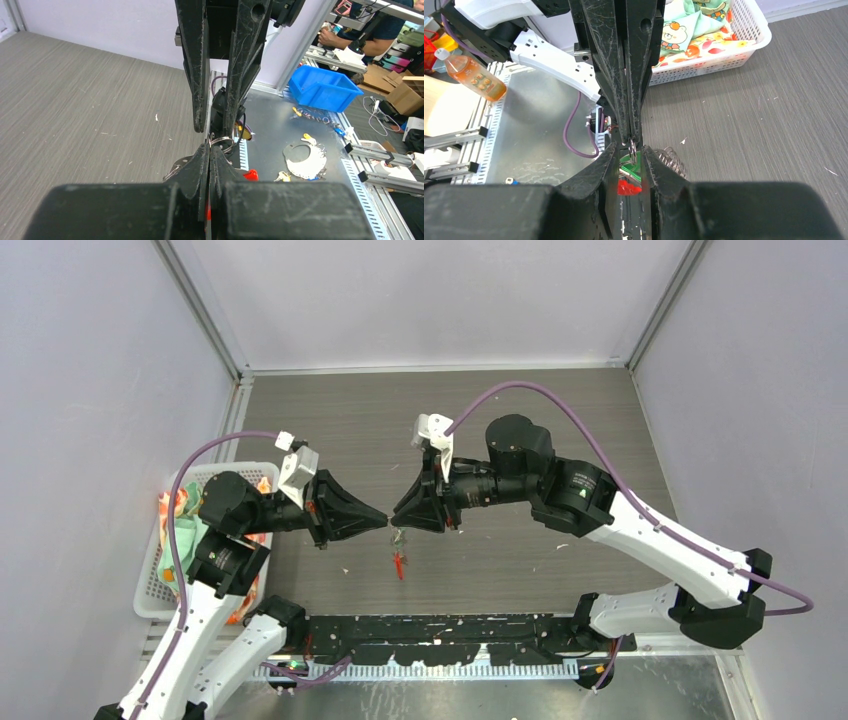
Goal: Put the keys on the keyring
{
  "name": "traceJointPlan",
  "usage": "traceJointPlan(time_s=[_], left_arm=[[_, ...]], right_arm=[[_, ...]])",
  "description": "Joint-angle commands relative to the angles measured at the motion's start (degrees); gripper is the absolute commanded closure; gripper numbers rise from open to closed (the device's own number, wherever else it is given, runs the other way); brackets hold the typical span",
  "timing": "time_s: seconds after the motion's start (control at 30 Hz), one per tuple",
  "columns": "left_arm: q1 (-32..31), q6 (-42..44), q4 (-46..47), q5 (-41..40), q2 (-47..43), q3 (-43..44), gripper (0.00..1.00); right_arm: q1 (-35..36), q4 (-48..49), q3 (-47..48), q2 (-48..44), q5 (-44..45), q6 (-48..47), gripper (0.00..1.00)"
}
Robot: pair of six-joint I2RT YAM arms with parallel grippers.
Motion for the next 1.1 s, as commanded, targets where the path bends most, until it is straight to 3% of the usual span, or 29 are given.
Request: traceJointPlan(time_s=[0.0, 0.27, 0.3, 0.4, 0.57, 0.6, 0.7, 0.77, 0.97, 1.07], left_arm=[[-0.29, -0.65, 3.08, 0.71, -0.39, 2.95, 1.00], [-0.29, -0.73, 3.18, 0.71, -0.30, 2.92, 1.00], [-0.29, -0.73, 3.19, 0.64, -0.22, 2.87, 1.00], [-0.29, -0.67, 3.18, 0.62, -0.21, 2.79, 1.00], [-0.29, 1.89, 1.22, 1.51, -0.30, 2.37, 1.00], [-0.29, 3.36, -0.10, 1.65, -0.25, 2.27, 0.98], [-0.29, 11.94, -9.78, 1.91, 0.38, 4.19, 0.62], [-0.29, 19.92, -18.31, 2.87, 1.44, 6.60, 0.47], [-0.29, 42.58, -42.83, 8.89, 8.27, 15.62, 0.38], [-0.29, 45.84, -46.66, 8.36, 10.90, 17.02, 0.40]], right_arm=[[-0.36, 2.46, -0.73, -0.08, -0.38, 0.81, 0.73], [-0.50, 2.82, -1.53, -0.14, -1.47, 1.48, 0.74], [-0.48, 3.07, -1.54, -0.02, -1.58, 1.67, 0.76], [-0.46, 3.69, -1.53, 0.03, -2.06, 1.92, 0.98], [-0.47, 3.55, -1.29, 0.00, -2.01, 2.39, 0.99], [-0.47, 2.38, -0.93, 0.12, -1.94, 2.01, 0.99], [-0.42, -4.51, 2.71, 1.54, -0.87, -0.14, 0.99], [-0.43, -10.37, 6.31, 3.43, -0.22, -1.91, 0.99], [-0.33, -24.04, 15.88, 9.39, -0.11, -4.63, 0.99], [0.11, -27.32, 18.88, 11.53, -0.52, -6.02, 0.99]])
